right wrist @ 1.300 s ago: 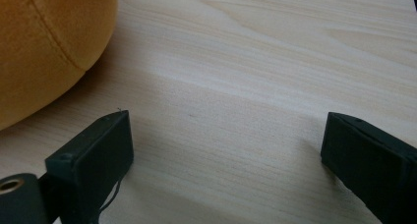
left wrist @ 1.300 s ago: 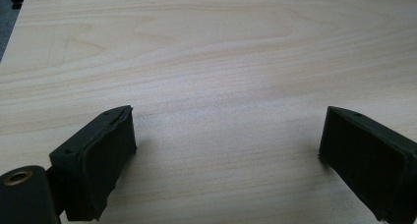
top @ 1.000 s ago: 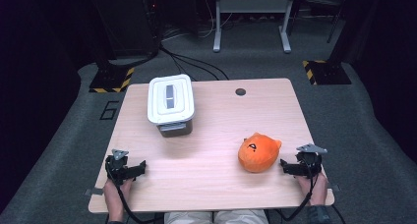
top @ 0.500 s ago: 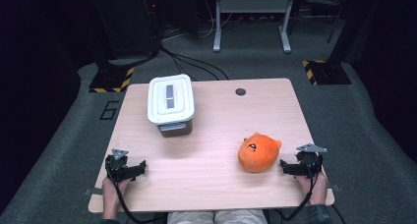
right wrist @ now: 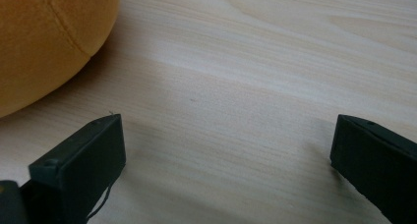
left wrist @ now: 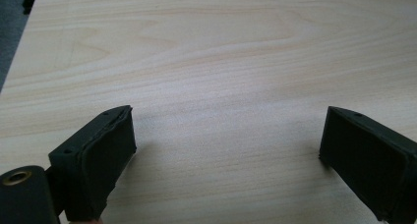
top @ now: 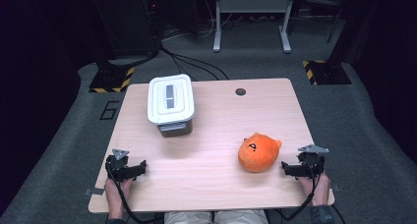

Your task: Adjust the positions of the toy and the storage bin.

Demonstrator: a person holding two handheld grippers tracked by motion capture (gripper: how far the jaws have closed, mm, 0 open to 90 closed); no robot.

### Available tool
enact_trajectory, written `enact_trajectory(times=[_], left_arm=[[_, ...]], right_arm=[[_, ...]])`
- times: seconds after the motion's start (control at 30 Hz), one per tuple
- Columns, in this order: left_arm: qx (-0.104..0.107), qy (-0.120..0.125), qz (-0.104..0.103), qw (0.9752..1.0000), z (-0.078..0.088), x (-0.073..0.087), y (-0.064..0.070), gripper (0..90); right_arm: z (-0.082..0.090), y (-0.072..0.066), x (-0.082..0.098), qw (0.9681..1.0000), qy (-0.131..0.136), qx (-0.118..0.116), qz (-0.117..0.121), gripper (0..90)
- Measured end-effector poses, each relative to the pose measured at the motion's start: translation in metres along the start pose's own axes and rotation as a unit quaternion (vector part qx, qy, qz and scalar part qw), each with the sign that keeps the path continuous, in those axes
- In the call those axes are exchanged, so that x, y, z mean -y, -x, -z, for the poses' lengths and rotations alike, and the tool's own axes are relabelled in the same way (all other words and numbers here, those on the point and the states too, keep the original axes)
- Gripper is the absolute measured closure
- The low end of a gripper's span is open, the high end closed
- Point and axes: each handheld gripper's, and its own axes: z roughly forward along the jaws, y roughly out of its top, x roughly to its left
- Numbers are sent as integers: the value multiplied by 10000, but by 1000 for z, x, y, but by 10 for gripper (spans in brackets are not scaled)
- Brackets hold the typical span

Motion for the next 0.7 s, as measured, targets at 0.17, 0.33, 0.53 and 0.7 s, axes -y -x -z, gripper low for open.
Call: enact_trajectory(times=[0.17, 0.33, 0.53, 0.7], left_arm=[[72, 1, 50, 10000, -1, 0, -2, 71], [91, 5, 71, 9999, -1, 0, -2, 78], [109, -6, 93, 9999, -1, 0, -3, 79], [116, -29, 104, 9999, -1, 0, -3, 80]], right_arm=[[10, 1, 0, 10000, 61, -40, -6, 0], [23, -3, -7, 9997, 217, -94, 29, 0], [35, -9, -17, 9992, 349, -160, 145, 0], [46, -17, -27, 9984, 445, -206, 292, 0]])
